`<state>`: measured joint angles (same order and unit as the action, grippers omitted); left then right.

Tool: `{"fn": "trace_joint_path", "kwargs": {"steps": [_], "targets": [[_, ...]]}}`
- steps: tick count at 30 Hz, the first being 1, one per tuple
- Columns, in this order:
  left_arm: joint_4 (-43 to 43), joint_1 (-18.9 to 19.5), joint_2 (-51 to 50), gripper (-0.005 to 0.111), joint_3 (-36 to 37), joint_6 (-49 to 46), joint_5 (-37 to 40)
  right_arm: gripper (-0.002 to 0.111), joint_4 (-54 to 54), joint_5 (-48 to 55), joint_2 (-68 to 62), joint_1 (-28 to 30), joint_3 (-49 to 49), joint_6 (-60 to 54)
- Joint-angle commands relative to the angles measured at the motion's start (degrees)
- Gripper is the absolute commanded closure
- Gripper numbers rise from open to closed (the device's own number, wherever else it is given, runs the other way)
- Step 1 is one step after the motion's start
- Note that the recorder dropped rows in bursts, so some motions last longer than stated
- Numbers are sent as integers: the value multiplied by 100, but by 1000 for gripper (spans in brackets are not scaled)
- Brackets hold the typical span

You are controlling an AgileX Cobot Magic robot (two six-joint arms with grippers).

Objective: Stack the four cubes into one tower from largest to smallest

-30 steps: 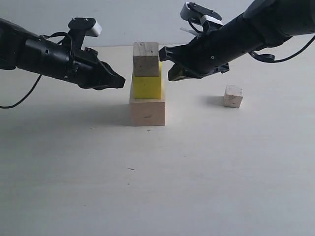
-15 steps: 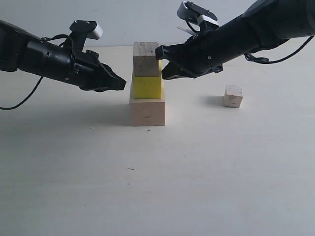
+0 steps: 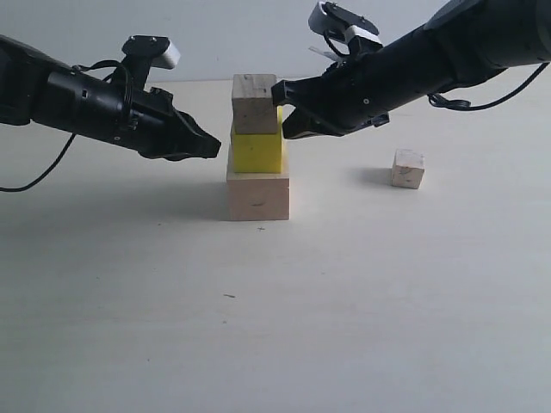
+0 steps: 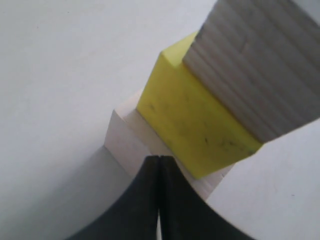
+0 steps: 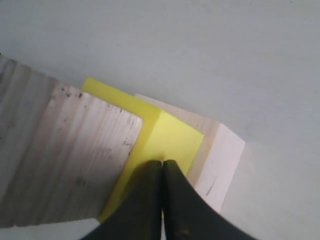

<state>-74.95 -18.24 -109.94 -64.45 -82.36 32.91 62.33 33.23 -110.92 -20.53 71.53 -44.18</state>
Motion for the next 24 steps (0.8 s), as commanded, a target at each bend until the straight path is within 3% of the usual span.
{"fn": "trace_joint_path", "kwargs": {"steps": [1,24], "targets": [[-54,30,-10,107,4,-27,40,108,-170,-74,11,19,23,91],[-54,30,-10,107,4,-36,64,108,276,-40,11,19,37,-348]]}}
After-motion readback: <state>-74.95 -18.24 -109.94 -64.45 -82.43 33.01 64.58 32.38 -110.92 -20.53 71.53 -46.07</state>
